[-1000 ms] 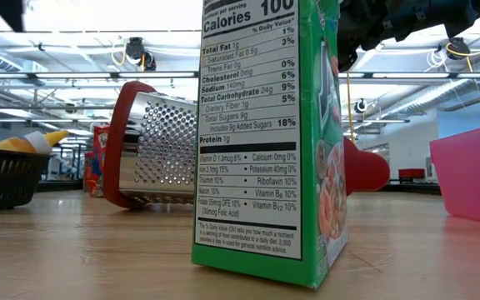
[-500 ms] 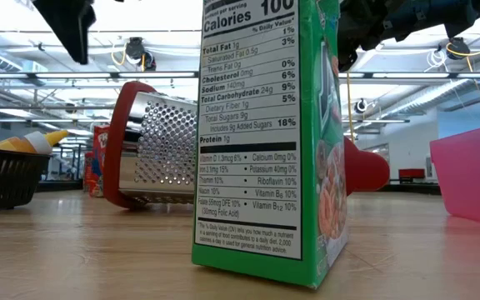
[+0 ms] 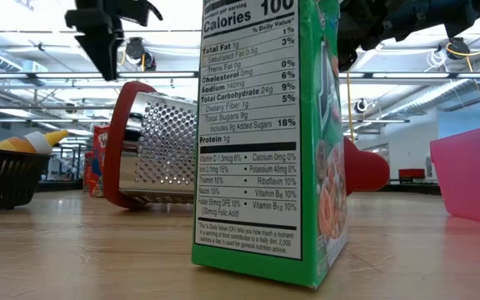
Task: Pick & Place Kitchen Items
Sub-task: Put the red cereal box into the pink bin
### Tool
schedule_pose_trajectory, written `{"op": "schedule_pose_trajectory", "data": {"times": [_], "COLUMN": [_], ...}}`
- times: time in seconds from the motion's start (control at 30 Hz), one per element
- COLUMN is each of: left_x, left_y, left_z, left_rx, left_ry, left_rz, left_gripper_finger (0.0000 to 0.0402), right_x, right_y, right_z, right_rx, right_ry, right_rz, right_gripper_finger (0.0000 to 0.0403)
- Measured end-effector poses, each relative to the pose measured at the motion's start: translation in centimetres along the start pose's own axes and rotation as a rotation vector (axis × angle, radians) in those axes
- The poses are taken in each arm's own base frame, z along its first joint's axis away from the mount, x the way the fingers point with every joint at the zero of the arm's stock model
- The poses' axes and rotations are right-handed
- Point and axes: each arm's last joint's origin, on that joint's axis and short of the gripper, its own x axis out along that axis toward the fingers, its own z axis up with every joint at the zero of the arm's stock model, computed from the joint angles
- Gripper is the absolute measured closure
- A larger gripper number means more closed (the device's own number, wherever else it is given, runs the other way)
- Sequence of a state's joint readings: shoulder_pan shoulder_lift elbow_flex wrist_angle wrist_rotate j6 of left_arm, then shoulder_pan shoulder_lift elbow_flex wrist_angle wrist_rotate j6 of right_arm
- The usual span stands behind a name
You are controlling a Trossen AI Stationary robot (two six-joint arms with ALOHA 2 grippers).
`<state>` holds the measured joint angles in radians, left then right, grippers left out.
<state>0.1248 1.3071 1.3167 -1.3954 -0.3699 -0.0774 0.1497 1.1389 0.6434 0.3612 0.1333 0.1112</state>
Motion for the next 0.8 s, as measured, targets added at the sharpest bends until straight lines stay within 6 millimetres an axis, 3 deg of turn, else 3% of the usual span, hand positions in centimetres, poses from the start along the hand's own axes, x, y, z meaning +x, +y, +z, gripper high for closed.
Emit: {"op": "schedule_pose_trajectory", "data": {"times": [0.27,0.8], "left_x": [1.7,6.1], "left_y": [1.6,0.2], "left_z": [1.5,4.1], "left_rx": [0.032,0.137], "left_ry": [-0.02,0.111], "left_rz": [-0.077,-0.239], "left_gripper_finger": [0.0148,0.0136], "right_x": [0.0,0.0], "right_y": [0.0,0.0], "right_z": [0.0,-0.2], "right_rx": [0.0,-0.003], "right_ry": [0.0,0.017], "right_rz": [0.0,-0.002], "right_gripper_finger": [0.0261,0.0261]}}
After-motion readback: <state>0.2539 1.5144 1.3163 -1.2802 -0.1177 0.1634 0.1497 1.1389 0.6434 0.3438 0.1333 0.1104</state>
